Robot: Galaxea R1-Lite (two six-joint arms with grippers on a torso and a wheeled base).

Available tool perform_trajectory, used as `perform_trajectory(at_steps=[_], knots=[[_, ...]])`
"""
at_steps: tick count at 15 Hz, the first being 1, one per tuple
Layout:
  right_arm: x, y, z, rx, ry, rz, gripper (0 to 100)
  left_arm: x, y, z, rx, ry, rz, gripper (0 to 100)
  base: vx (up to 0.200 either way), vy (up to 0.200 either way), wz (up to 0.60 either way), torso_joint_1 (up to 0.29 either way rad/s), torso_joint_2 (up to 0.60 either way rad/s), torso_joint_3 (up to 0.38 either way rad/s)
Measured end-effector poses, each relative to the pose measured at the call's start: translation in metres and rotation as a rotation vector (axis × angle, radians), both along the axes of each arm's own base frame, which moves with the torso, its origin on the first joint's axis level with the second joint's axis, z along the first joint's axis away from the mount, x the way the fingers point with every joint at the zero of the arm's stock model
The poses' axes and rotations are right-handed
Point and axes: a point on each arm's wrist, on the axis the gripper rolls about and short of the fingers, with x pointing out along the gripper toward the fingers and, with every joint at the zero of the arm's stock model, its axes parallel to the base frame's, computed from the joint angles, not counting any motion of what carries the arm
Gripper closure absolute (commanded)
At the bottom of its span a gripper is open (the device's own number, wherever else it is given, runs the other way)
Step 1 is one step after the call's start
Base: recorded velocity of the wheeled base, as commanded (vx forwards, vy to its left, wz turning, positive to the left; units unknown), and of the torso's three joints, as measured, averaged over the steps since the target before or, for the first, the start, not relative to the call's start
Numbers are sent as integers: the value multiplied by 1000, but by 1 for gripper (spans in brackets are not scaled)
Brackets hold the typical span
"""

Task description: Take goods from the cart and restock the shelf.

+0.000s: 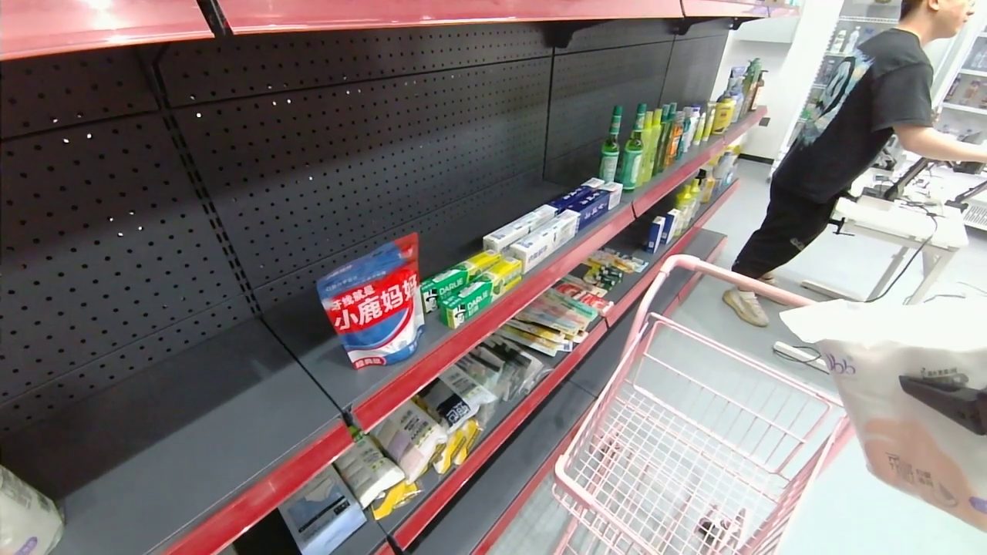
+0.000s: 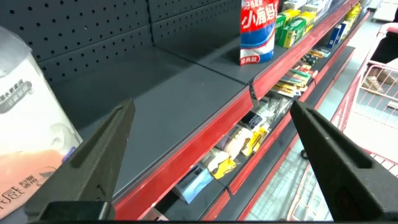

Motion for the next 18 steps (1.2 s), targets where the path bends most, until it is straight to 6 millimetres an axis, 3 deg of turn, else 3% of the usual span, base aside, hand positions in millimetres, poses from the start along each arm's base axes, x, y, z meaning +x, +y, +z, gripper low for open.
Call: perform_trajectory(at_steps=[18], knots=[[-10,4,-11,-50,24,73,100,0,0,0,0,0,0,0,0,0,567,4,1,0]])
